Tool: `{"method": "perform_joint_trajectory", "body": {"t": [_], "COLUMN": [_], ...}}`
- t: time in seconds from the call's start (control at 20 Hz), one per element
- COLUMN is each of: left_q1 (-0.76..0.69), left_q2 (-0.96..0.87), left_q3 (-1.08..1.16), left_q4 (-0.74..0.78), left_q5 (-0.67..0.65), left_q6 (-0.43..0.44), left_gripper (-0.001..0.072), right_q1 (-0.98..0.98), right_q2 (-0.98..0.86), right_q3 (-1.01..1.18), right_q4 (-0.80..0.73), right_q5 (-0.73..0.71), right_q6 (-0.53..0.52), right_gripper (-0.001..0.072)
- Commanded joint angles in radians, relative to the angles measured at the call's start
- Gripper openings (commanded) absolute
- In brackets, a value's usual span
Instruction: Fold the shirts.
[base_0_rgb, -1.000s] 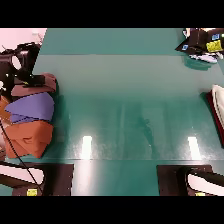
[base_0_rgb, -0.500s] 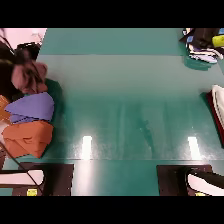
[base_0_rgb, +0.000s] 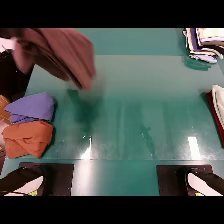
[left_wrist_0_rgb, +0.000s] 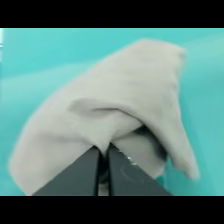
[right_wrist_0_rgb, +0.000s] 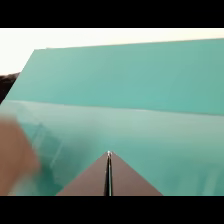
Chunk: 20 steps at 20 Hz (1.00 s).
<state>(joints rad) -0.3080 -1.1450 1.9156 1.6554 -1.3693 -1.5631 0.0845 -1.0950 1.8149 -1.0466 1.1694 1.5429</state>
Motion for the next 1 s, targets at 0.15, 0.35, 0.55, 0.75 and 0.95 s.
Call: {"method": "perform_joint_trajectory", "body": {"t": [0.15,0.35,0.55,0.75,0.95], "left_q1": [-0.403,-0.496,-0.365,-0.105,0.043], "left_q2": [-0.153,-0.255,-0.257,-0.257,-0.256], "left_q3": [-0.129,-0.238,-0.239,-0.351,-0.620], "left_q4": [-0.082,-0.192,0.042,-0.051,-0.247], "left_q5": [-0.085,0.104,0.068,0.061,0.105], "left_q6": [-0.037,-0.015,-0.060,-0.123,-0.067], "left_gripper": [0.0028,0.0546,0.0545,0.0545,0.0545], "right_q1": [-0.026,-0.026,-0.026,-0.026,-0.026], "right_q2": [0.054,0.060,0.055,0.053,0.031], "right_q3": [0.000,0.000,-0.001,-0.003,-0.002], "right_q4": [0.000,0.000,-0.002,-0.003,0.000], "right_q5": [0.037,0.057,0.080,0.082,0.092], "right_q6": [0.000,0.000,0.000,0.000,0.000], "right_gripper": [0.0018,0.0018,0.0018,0.0018,0.0019]}}
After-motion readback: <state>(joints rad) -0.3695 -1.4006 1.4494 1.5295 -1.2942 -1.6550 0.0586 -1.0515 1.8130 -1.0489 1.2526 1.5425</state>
